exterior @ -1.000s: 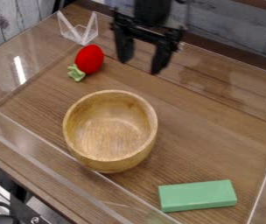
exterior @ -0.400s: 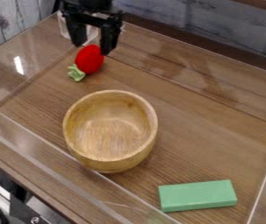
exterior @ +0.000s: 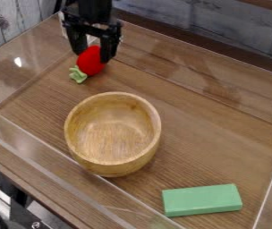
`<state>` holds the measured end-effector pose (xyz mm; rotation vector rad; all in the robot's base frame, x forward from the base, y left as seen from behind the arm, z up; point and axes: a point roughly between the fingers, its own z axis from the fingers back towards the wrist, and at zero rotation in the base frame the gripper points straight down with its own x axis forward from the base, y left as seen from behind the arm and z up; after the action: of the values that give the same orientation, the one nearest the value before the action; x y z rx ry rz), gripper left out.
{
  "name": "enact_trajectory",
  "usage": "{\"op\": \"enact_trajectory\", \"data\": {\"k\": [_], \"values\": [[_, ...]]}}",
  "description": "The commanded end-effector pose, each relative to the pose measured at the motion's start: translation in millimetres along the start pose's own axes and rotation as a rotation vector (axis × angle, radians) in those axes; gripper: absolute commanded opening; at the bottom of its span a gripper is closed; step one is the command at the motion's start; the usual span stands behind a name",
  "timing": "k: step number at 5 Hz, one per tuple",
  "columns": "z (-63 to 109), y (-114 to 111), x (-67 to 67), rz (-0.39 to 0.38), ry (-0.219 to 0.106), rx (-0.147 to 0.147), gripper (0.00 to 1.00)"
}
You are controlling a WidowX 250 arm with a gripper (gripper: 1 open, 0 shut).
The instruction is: Move the red fruit to the right
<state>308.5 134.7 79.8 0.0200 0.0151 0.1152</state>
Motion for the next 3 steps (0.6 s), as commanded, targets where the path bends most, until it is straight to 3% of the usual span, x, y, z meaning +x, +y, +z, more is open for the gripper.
{"op": "enact_trajectory", "data": {"k": [1,3], "values": [[13.3,13,16.4,0.024,-0.097,0.034,1.00],[-0.2,23,29.6,0.046,-0.128,0.052,1.00]]}}
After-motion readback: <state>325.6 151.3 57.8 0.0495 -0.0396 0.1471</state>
